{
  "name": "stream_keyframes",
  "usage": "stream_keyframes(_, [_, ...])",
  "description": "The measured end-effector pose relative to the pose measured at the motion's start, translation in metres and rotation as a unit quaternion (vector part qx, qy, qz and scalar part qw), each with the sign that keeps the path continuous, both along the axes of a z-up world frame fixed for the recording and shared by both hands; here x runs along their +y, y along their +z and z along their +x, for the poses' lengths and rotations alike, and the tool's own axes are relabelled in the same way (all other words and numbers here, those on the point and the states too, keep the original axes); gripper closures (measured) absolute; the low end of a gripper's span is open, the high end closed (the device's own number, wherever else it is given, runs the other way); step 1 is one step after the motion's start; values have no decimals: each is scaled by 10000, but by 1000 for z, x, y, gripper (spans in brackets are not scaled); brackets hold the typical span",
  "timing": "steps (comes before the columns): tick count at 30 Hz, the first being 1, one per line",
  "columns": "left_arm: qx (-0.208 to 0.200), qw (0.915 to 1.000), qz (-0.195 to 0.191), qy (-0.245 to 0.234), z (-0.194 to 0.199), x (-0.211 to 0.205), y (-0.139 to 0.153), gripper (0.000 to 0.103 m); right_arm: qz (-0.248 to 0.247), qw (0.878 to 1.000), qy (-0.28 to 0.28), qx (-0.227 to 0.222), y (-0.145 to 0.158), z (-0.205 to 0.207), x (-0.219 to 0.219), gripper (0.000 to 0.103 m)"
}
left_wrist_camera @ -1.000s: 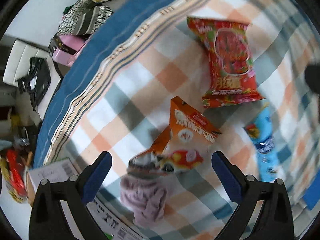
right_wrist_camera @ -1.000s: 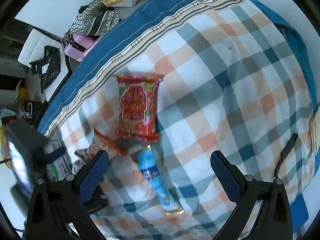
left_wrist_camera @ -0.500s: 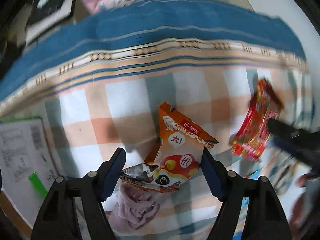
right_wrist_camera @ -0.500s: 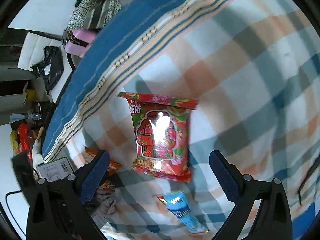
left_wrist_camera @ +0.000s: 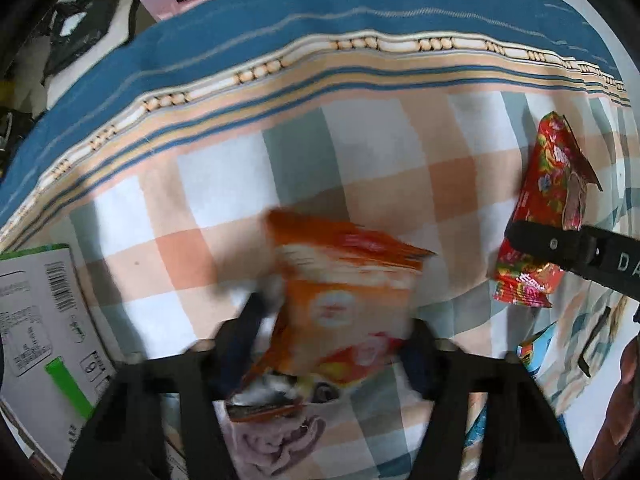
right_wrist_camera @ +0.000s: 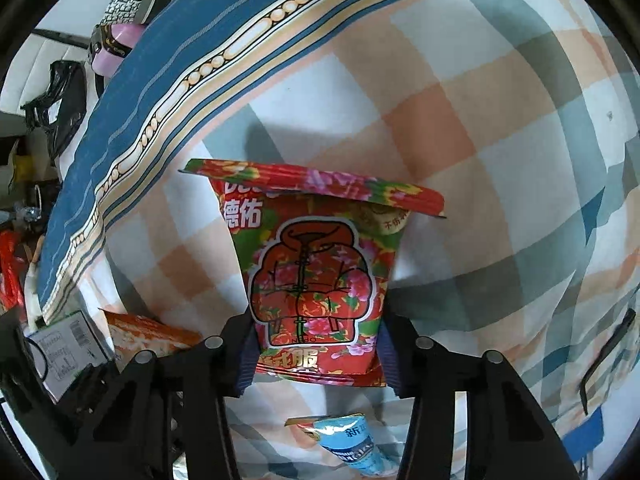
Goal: Organize soft objects
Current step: 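Lower both snack bags into the box and open both tools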
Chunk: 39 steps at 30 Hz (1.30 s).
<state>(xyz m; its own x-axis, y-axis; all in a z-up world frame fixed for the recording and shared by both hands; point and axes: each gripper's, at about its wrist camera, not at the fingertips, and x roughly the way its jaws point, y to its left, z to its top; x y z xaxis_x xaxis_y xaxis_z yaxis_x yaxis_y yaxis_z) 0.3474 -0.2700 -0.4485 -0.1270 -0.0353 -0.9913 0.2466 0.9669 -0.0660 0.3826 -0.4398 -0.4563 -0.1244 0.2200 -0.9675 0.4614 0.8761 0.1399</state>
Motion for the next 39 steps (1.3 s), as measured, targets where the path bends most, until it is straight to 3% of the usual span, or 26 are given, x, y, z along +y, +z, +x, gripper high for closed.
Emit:
stream_keyframes(3, [-193,9998,67,-10,-2,-1,12,64,-110,9998,150,-41,3,-5,10,54])
stream_keyframes(12, [-695,9976,-38,55,-10,6,57,65,-283,9983,372,-341,35,-23,29,55])
stream_keyframes(23, [-1370,9875,-742,246,-47,48,166,65,-228,9918,763,-1002,121,-54,71,56])
stream_keyframes(27, [-1492,9833,-989,319,-84,68,207,65,-97,9872,974,-1256,163,-82,87,56])
stream_keyframes(34, [-1456,9807,-1197,518,-138,137,235,65,215,9785,1378,-1517,212,-140,138,56])
stream_keyframes(39, [-1369,9792,-1145,961,-155,208,240,65,518,9723,1688,-1533,223,-161,196,56])
